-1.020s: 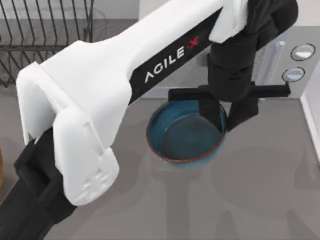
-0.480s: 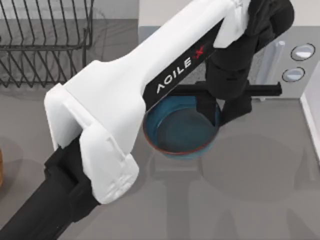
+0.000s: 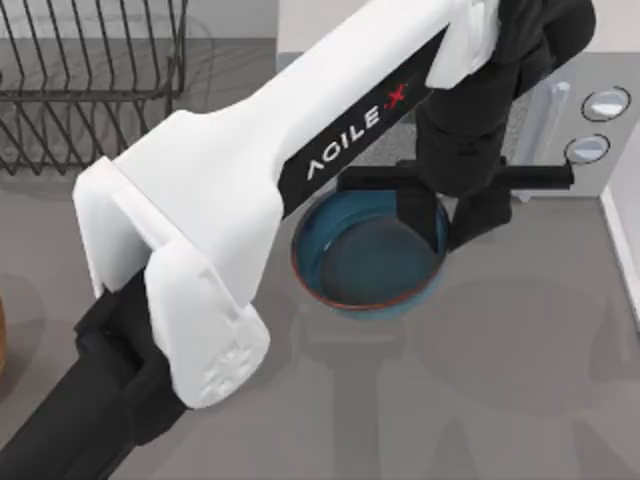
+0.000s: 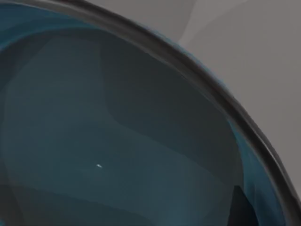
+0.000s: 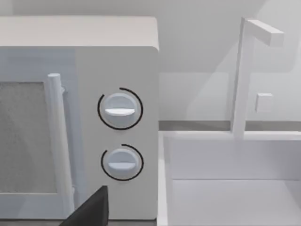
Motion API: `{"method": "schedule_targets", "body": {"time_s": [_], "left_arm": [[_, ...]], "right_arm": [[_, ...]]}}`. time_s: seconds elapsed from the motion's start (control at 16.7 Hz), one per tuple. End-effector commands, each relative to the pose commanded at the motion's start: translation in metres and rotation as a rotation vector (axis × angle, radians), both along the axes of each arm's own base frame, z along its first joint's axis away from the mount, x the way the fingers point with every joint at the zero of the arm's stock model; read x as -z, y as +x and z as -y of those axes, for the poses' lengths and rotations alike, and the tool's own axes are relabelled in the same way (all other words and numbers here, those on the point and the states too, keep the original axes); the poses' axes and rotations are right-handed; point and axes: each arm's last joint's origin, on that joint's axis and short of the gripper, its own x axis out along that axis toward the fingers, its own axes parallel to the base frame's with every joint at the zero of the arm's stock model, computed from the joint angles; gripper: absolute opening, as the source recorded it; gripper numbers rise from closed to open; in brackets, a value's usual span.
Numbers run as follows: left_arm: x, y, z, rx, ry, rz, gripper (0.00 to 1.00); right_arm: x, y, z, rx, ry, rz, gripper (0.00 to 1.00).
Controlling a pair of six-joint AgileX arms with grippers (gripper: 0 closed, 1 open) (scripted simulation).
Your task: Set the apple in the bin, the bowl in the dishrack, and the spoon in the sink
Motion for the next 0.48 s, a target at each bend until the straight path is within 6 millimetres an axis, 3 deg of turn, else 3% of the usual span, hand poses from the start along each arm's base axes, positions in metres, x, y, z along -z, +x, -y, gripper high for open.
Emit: {"method": "schedule_targets", "body": {"time_s": [0.12, 0.24, 0.48], "left_arm": [[-0.021, -0.003, -0.008, 0.014, -0.062, 0.01, 0.0], [-0.052, 0.0, -0.029, 0.015, -0.155, 0.051, 0.0], [-0.121, 0.013, -0.111, -0.016, -0.376, 0.26, 0.0]], "right_arm": [[0.0, 0.0, 0.0, 0.0, 0.0, 0.0, 1.0], [0.0, 0.0, 0.0, 0.0, 0.0, 0.0, 1.0], [0.0, 0.0, 0.0, 0.0, 0.0, 0.0, 1.0]]}}
